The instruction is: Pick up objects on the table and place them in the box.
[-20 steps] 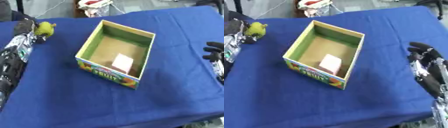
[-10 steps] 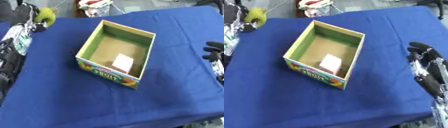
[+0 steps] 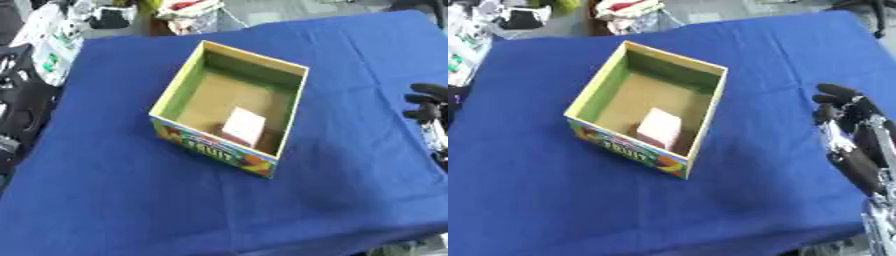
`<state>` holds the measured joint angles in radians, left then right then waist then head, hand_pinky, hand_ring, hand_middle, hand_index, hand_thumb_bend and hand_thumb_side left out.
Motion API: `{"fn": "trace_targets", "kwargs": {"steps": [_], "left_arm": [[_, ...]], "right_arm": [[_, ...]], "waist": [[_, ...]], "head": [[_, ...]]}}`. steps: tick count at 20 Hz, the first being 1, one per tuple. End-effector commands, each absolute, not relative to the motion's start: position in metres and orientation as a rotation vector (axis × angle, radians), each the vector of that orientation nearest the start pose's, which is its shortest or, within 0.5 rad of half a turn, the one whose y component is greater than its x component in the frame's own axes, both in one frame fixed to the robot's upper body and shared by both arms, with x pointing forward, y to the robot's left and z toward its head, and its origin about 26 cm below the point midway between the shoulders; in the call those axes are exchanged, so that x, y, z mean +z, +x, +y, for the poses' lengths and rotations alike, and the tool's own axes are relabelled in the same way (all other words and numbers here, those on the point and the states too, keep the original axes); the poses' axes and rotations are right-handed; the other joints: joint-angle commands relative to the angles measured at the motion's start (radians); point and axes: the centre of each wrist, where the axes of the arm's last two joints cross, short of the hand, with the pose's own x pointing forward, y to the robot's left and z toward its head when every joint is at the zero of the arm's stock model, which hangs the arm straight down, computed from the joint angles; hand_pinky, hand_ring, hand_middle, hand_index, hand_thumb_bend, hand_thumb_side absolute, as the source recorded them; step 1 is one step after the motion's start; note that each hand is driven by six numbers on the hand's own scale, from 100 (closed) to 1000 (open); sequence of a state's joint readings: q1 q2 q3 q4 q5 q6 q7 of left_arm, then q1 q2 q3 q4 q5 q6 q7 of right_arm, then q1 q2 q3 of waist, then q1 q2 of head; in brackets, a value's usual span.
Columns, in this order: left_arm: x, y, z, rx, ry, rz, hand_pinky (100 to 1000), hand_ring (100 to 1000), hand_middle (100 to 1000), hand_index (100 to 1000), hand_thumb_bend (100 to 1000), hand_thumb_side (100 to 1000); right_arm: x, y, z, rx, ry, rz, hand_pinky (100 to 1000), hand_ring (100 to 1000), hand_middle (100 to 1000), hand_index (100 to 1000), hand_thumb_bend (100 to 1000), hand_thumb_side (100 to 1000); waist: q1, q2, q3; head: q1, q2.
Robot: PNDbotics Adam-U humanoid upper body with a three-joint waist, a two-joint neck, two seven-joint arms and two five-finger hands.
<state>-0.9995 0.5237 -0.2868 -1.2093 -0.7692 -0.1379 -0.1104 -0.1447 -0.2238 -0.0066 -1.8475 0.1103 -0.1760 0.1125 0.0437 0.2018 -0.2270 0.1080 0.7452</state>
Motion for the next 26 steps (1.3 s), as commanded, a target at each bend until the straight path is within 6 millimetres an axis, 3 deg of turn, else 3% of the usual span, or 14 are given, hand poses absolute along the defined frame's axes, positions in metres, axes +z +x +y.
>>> {"fn": "trace_targets", "kwargs": {"steps": [1, 4, 5, 6, 9, 17, 21, 26], "left_arm": [[0.29, 0.443, 0.205, -1.539, 1.029, -1.963, 551, 510, 478, 585, 170, 100], [0.278, 0.445, 0.189, -1.63, 0.954, -1.92, 563, 522, 492, 599, 188, 100], [0.272, 0.448, 0.186, -1.651, 0.933, -1.898, 563, 525, 496, 604, 295, 100], [0.266, 0.45, 0.183, -1.665, 0.913, -1.878, 561, 526, 497, 606, 213, 100], [0.247, 0.458, 0.176, -1.697, 0.864, -1.823, 566, 537, 511, 621, 253, 100], [0.211, 0.473, 0.175, -1.707, 0.864, -1.707, 616, 616, 612, 710, 425, 182], [0.207, 0.475, 0.178, -1.673, 0.912, -1.712, 630, 638, 656, 747, 597, 308], [0.222, 0.468, 0.188, -1.558, 0.941, -1.811, 606, 629, 649, 749, 609, 347]], "right_arm": [[0.119, 0.3, -0.269, 0.468, -0.147, -2.141, 742, 829, 816, 825, 100, 553], [0.119, 0.3, -0.268, 0.473, -0.139, -2.142, 742, 829, 816, 825, 100, 554], [0.119, 0.3, -0.268, 0.474, -0.137, -2.142, 742, 829, 816, 824, 100, 550], [0.119, 0.3, -0.268, 0.476, -0.135, -2.142, 742, 829, 816, 822, 100, 554], [0.119, 0.301, -0.267, 0.482, -0.128, -2.142, 742, 830, 816, 820, 100, 554], [0.119, 0.301, -0.266, 0.484, -0.122, -2.143, 743, 829, 816, 820, 100, 554], [0.119, 0.301, -0.266, 0.482, -0.123, -2.144, 743, 829, 817, 820, 100, 554], [0.119, 0.301, -0.267, 0.476, -0.129, -2.145, 743, 829, 817, 821, 100, 553]], "waist": [[-0.003, -0.02, -0.004], [-0.003, -0.021, -0.01], [-0.003, -0.022, -0.011], [-0.003, -0.022, -0.012], [-0.002, -0.021, -0.014], [-0.005, -0.019, -0.018], [-0.006, -0.018, -0.017], [-0.007, -0.016, -0.01]], "head": [[0.002, -0.01], [0.004, -0.011], [0.004, -0.011], [0.004, -0.011], [0.005, -0.012], [0.005, -0.013], [0.003, -0.013], [-0.001, -0.015]]}}
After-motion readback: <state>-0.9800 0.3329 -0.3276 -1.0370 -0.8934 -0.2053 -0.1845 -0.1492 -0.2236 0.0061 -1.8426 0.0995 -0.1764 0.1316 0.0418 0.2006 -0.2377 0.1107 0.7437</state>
